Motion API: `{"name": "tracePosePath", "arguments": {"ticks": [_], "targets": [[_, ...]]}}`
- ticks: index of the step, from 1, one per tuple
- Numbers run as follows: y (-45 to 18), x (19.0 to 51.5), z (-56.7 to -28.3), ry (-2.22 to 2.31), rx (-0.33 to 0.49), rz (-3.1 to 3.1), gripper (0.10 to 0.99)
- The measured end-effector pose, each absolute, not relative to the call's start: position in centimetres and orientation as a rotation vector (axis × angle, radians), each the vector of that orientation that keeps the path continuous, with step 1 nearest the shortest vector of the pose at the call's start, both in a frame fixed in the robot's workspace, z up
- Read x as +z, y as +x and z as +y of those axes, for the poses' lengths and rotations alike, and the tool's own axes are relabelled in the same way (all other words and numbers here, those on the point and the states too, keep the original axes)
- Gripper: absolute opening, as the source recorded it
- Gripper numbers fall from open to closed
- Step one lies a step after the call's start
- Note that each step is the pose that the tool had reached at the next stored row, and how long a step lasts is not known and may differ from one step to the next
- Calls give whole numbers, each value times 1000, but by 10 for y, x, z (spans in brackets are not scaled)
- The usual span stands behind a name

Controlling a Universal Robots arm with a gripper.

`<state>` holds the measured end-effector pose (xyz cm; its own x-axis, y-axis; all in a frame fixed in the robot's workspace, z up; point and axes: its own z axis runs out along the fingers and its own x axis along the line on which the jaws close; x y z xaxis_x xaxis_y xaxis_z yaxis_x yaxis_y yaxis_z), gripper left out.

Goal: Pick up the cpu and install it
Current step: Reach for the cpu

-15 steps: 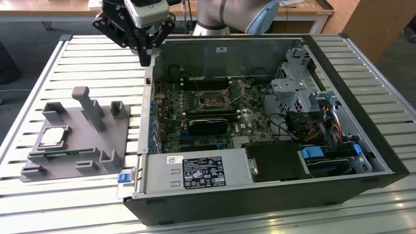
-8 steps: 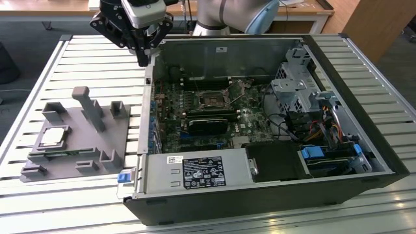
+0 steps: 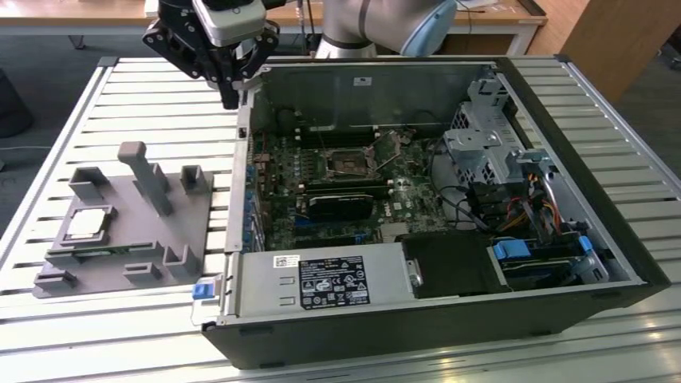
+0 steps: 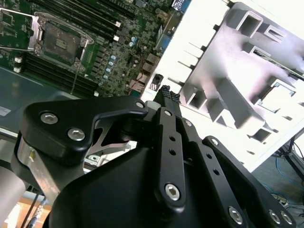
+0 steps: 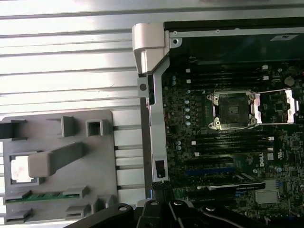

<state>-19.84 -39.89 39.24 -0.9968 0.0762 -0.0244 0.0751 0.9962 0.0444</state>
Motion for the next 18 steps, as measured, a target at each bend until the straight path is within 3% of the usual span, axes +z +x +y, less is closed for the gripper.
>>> {"name": "tracePosePath", "arguments": {"ticks": [18], "targets": [[-208, 392, -399, 118, 68, 3113, 106]]}}
